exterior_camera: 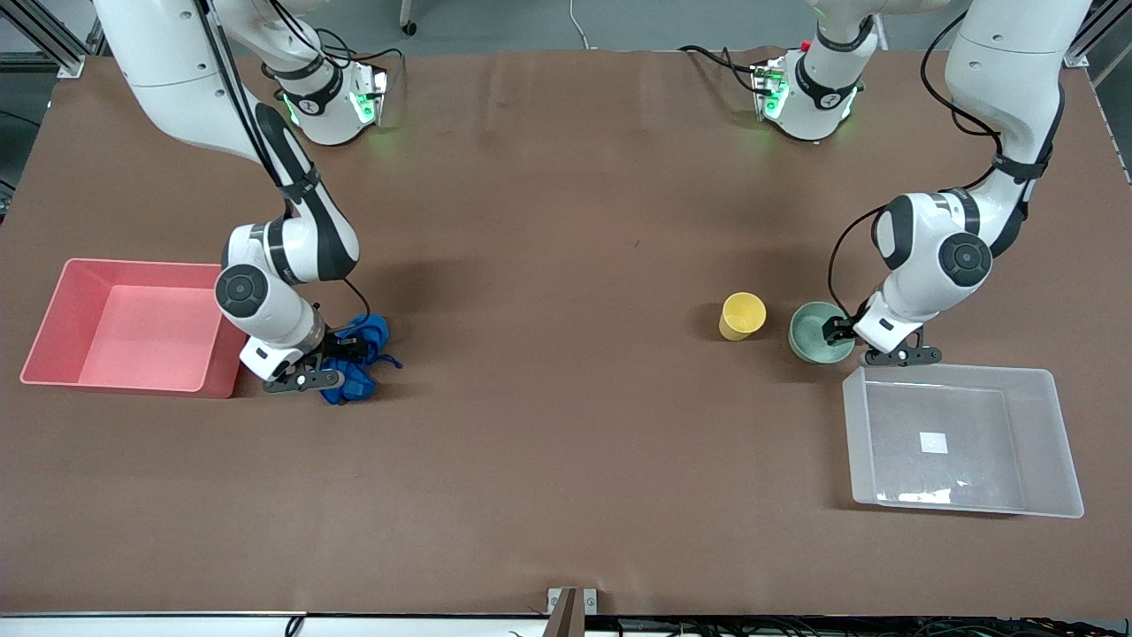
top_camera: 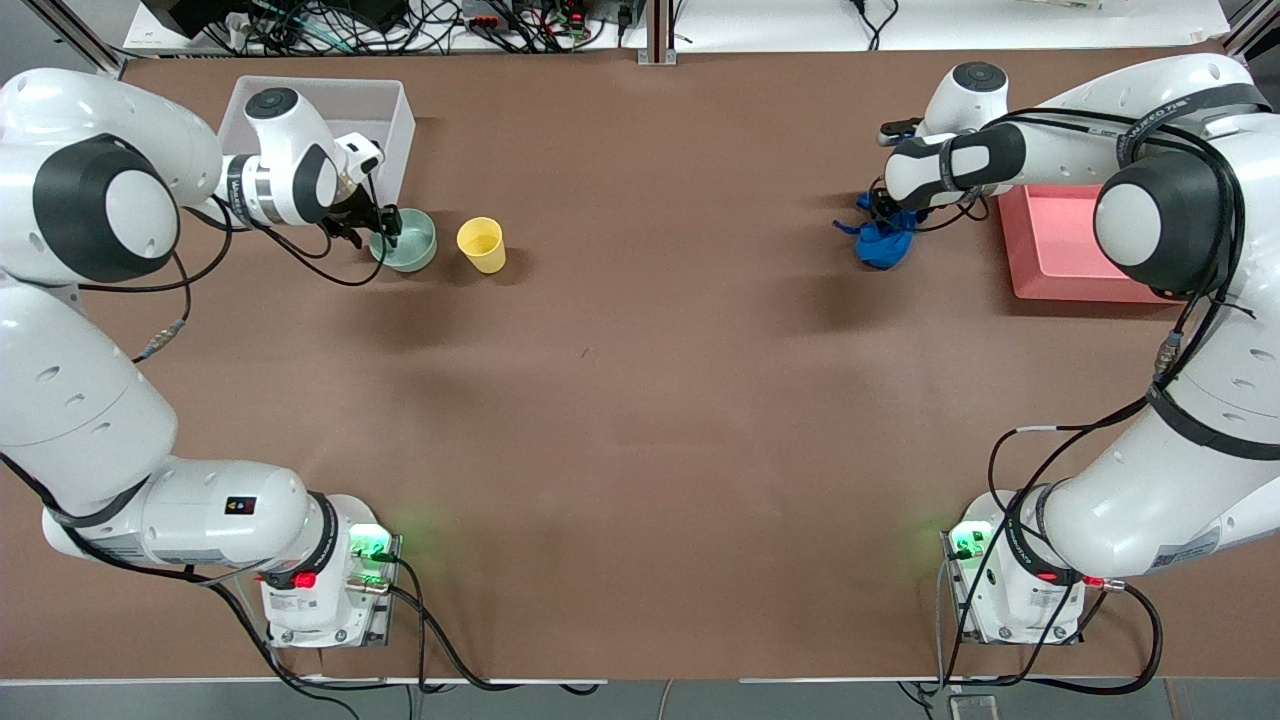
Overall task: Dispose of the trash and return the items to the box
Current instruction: 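Grasp the blue cloth with the right gripper while the left gripper grasps the bowl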
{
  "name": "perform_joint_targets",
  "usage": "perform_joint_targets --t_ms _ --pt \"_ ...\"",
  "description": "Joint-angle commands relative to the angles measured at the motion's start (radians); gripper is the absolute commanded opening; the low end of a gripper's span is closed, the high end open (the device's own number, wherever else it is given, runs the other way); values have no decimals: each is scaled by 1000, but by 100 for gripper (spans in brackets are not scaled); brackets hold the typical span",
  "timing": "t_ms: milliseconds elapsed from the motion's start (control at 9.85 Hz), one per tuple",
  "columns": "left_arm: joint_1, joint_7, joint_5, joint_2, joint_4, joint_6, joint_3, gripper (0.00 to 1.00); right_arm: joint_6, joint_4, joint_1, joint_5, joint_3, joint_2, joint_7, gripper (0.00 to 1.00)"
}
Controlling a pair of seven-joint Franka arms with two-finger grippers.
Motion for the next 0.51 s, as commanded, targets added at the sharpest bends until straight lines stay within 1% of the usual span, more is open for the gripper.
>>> perform_joint_targets --t_ms 0,203,305,406 --pt "-2 19 -7 25 8 8 -5 0 9 -10 -10 3 8 -10 26 0" --pt "-5 13 -8 23 7 5 -10 0 -27 17 -9 2 9 -11 23 0" --pt "-5 10 -7 0 2 -10 -11 0 -134 57 -12 3 9 -26 26 0" --pt "-2 22 -8 -64 4 -79 -11 0 -273 112 -18 3 6 -83 39 0"
